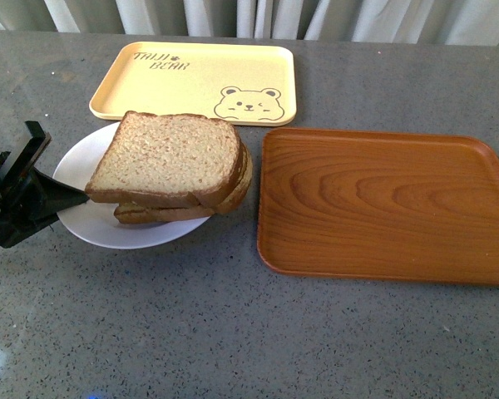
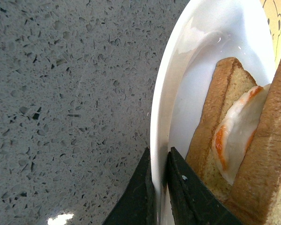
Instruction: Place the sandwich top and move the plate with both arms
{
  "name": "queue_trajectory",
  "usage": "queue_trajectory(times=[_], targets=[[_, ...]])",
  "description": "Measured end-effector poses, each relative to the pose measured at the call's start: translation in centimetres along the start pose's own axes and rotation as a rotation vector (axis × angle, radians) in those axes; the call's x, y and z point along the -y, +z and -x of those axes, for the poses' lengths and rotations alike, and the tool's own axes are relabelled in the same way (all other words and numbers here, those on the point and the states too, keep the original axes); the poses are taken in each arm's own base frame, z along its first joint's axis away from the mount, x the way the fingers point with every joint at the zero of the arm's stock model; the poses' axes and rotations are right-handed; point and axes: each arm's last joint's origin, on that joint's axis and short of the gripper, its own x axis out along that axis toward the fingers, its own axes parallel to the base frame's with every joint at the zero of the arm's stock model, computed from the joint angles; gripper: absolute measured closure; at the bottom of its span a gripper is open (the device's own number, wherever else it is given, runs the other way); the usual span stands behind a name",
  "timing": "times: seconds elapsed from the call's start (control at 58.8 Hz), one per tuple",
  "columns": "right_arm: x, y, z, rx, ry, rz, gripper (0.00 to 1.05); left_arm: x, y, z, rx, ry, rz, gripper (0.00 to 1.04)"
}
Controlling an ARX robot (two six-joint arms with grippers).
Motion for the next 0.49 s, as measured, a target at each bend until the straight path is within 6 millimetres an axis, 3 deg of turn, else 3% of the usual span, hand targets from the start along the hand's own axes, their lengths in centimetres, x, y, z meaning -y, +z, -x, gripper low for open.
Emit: queue_trajectory(times=[0.494], targets=[[0.0,0.0,0.0,0.000,0.000,0.000,0.09,1.0,0.4,0.7,-0.013,-0.045,0.041,1.02]])
